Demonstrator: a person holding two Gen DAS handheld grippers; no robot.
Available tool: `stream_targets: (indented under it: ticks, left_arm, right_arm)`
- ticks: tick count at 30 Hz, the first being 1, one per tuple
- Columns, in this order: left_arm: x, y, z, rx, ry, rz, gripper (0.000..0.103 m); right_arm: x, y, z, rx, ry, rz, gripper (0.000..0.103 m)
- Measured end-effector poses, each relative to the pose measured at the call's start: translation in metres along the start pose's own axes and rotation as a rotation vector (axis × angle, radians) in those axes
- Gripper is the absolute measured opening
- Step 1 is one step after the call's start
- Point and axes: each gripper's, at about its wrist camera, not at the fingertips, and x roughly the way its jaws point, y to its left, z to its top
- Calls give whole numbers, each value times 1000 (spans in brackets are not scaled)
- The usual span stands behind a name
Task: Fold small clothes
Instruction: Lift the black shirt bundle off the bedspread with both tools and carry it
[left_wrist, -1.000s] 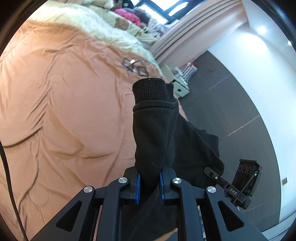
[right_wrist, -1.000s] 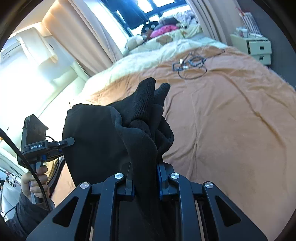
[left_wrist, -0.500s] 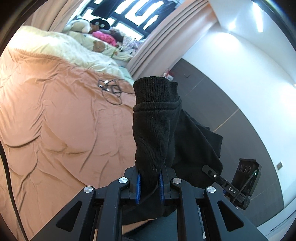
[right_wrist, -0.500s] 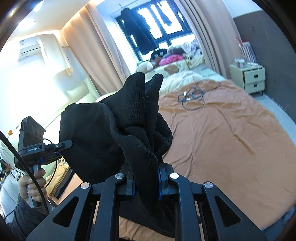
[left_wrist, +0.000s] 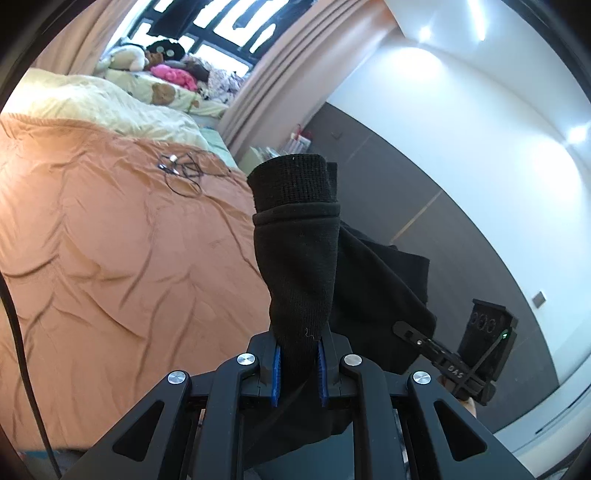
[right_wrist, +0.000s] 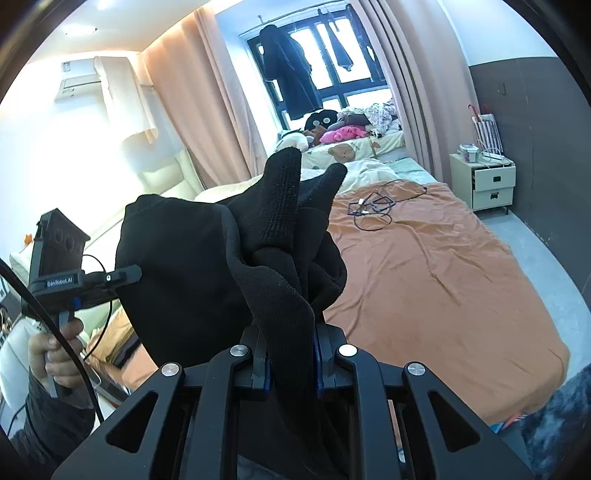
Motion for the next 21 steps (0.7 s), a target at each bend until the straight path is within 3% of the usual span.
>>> stream_targets:
  ticks: [10, 17, 21]
  left_arm:
    - [56, -54, 7, 144, 71, -74, 15]
    - [122, -89, 16, 237, 94, -212, 15]
    - [166, -114, 22, 286, 114, -244, 15]
  right_arm:
    - [-43, -48, -8, 18, -68, -13, 13]
    - [-73, -86, -7, 23, -133, -98, 13]
    - [-88, -110, 1, 32, -169, -166, 13]
